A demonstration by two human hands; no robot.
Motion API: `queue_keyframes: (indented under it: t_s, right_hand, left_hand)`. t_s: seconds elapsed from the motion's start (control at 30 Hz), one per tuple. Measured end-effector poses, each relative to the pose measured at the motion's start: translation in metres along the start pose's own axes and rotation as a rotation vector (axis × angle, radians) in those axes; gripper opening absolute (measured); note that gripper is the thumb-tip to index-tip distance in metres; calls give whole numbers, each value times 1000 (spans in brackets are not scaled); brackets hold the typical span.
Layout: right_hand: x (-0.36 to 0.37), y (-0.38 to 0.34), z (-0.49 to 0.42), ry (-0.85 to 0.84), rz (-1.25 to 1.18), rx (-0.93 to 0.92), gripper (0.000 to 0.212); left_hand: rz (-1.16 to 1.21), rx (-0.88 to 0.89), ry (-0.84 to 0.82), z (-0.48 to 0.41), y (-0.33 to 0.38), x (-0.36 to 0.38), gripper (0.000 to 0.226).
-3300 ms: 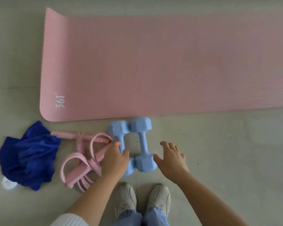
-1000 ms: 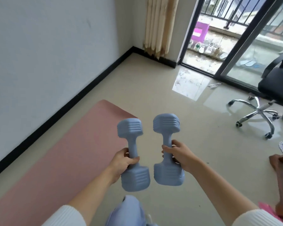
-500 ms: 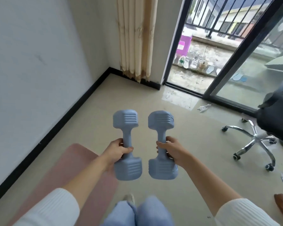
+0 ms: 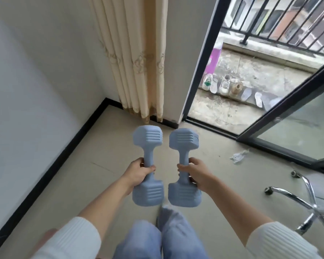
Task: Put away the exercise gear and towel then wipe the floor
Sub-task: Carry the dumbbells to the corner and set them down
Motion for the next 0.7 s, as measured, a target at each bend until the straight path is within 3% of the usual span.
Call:
queue_keyframes:
  t_s: [0.33, 0.5, 0.7]
  right_hand:
    - [-21, -138, -163, -6, -29, 166, 25]
    - [-11, -154, -309, 6, -98, 229, 26]
    - [2, -122, -465, 20, -145, 296, 26]
  left_hand:
    - [-86, -146, -102, -237, 29, -17, 16]
    - [-175, -220, -169, -382, -38, -18, 18]
    - [-303, -272, -219, -506, -155, -7, 21]
Point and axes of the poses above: each hand's wrist, its own z-axis away from the middle knuckle, its own x-axis out of the palm, y = z × x, the point moved 2 cm from there along -z, towards the middle knuckle, and after that the axes turned 15 degrees about x, right-handed, at the moved point
